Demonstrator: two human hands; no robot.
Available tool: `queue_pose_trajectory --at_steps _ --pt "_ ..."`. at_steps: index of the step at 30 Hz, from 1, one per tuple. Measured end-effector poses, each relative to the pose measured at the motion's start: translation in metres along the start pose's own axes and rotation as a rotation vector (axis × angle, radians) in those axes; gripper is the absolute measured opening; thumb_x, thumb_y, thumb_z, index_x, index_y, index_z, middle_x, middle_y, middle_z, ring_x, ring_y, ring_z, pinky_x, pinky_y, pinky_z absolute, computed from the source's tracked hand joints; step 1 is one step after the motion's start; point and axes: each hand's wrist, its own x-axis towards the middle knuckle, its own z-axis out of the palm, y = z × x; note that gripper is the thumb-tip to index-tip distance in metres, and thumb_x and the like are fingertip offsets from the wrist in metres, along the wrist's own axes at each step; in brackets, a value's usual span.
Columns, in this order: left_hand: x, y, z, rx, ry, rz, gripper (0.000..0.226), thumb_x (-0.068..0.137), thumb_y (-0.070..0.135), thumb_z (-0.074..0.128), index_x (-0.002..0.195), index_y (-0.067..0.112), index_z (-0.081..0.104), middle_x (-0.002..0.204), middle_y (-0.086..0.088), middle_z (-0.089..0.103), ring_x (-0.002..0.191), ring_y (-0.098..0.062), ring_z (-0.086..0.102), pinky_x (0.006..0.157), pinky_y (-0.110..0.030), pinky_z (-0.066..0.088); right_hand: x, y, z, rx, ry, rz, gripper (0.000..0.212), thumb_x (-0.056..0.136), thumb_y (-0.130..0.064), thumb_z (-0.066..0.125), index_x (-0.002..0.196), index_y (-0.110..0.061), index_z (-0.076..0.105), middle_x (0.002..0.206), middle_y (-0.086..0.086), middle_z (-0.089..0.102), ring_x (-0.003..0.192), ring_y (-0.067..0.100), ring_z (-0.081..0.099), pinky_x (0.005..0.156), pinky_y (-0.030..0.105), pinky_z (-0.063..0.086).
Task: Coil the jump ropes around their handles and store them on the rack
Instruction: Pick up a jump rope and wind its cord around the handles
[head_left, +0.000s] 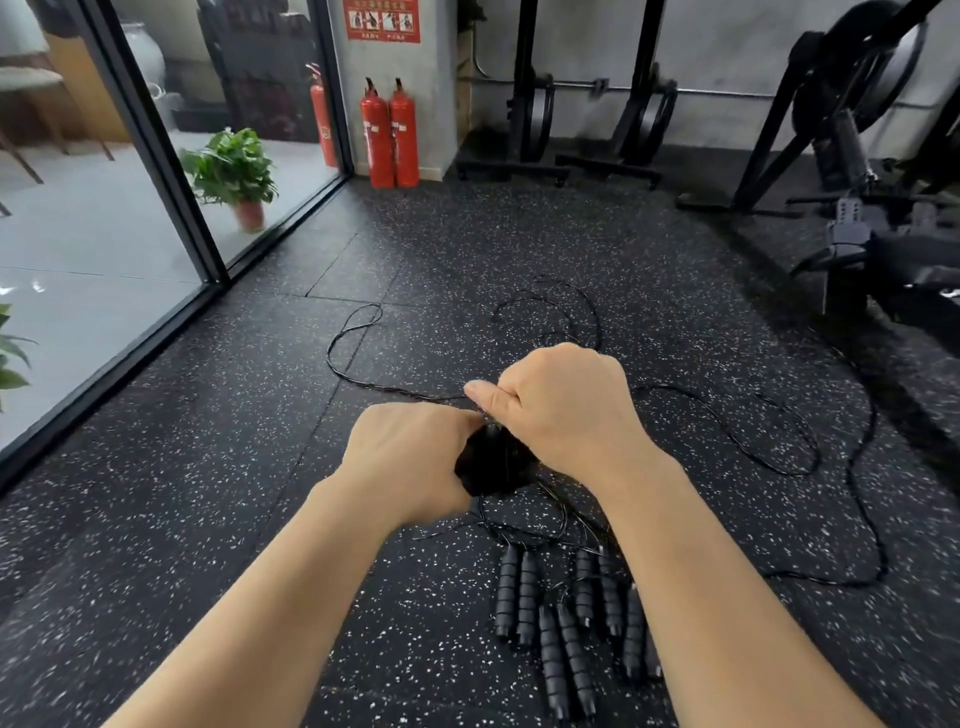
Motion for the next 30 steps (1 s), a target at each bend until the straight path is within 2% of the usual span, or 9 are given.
queue_pose_trajectory --at_steps 4,8,12,15,17,20,22,25,30 --pt "-0.009 0.005 -0.003 0.026 -0.024 0.172 0.032 0.079 0.037 0.061 0.11 0.037 0.053 0.079 0.008 0.06 0.08 -0.018 0.059 0.063 -0.029 0.039 -0.005 0.01 0.003 0.084 -0.013 0.012 0.066 0.095 -0.057 0.043 0.046 -0.014 0.034 0.046 -0.002 0.036 0.048 0.013 0.035 0.054 0.029 0.032" --pt "-0.017 0.004 -0.008 -0.063 -0.027 0.239 0.024 0.074 0.033 0.067 0.084 0.031 0.045 0.066 0.008 0.05 0.064 -0.012 0.046 0.063 -0.028 0.037 -0.01 0.02 0.006 0.248 -0.035 0.062 0.069 0.088 -0.064 0.049 0.044 -0.014 0.029 0.043 -0.004 0.031 0.043 0.015 0.03 0.052 0.032 0.034" --pt "-0.02 0.011 -0.008 -0.176 -0.016 0.3 0.033 0.07 0.032 0.071 0.074 0.026 0.039 0.064 0.006 0.05 0.062 -0.012 0.048 0.067 -0.031 0.047 -0.011 0.026 0.008 0.643 -0.158 0.179 0.068 0.083 -0.057 0.063 0.046 -0.003 0.043 0.044 0.003 0.033 0.045 0.018 0.031 0.053 0.03 0.032" --pt "-0.019 0.015 -0.008 -0.375 -0.008 0.312 0.033 0.067 0.031 0.077 0.072 0.033 0.044 0.065 0.011 0.056 0.063 -0.009 0.053 0.063 -0.026 0.045 -0.014 0.032 0.006 0.884 -0.25 0.315 0.057 0.086 -0.046 0.067 0.053 -0.002 0.051 0.041 -0.001 0.04 0.038 0.011 0.034 0.044 0.018 0.034" --pt "-0.018 0.014 -0.01 -0.589 -0.027 0.28 0.032 0.066 0.025 0.08 0.078 0.036 0.053 0.067 0.012 0.06 0.058 -0.004 0.052 0.06 -0.023 0.045 -0.013 0.037 0.007 0.965 -0.264 0.365 0.052 0.087 -0.045 0.065 0.053 -0.011 0.043 0.047 -0.001 0.04 0.041 0.011 0.034 0.045 0.021 0.034" --pt "-0.013 0.011 -0.01 -0.835 -0.023 0.246 0.034 0.06 0.022 0.082 0.086 0.024 0.059 0.074 -0.001 0.066 0.06 -0.015 0.058 0.059 -0.032 0.048 -0.008 0.039 0.008 1.187 -0.195 0.453 0.053 0.091 -0.035 0.062 0.048 -0.018 0.038 0.047 -0.003 0.037 0.04 0.011 0.033 0.044 0.021 0.032" --pt "-0.011 0.011 -0.013 -0.967 -0.021 0.214 0.036 0.061 0.015 0.085 0.089 0.018 0.062 0.077 -0.008 0.069 0.063 -0.018 0.061 0.061 -0.037 0.052 -0.007 0.039 0.01 1.295 -0.147 0.5 0.05 0.092 -0.023 0.063 0.044 -0.017 0.049 0.047 -0.002 0.041 0.041 0.008 0.037 0.046 0.019 0.034" --pt "-0.007 0.008 -0.016 -1.174 0.035 0.099 0.035 0.066 -0.002 0.085 0.093 0.01 0.065 0.074 -0.001 0.069 0.065 -0.011 0.062 0.065 -0.028 0.054 -0.009 0.04 0.018 1.117 -0.026 0.462 0.033 0.088 -0.008 0.059 0.057 -0.007 0.047 0.05 0.001 0.038 0.045 0.006 0.03 0.048 0.023 0.025" --pt "-0.002 0.002 -0.014 -1.35 0.061 -0.084 0.032 0.067 -0.002 0.084 0.088 0.012 0.066 0.071 0.002 0.067 0.064 -0.014 0.061 0.064 -0.029 0.051 -0.009 0.033 0.021 0.957 0.028 0.415 0.047 0.095 -0.022 0.055 0.05 -0.012 0.045 0.049 0.006 0.035 0.043 0.01 0.022 0.046 0.026 0.015"
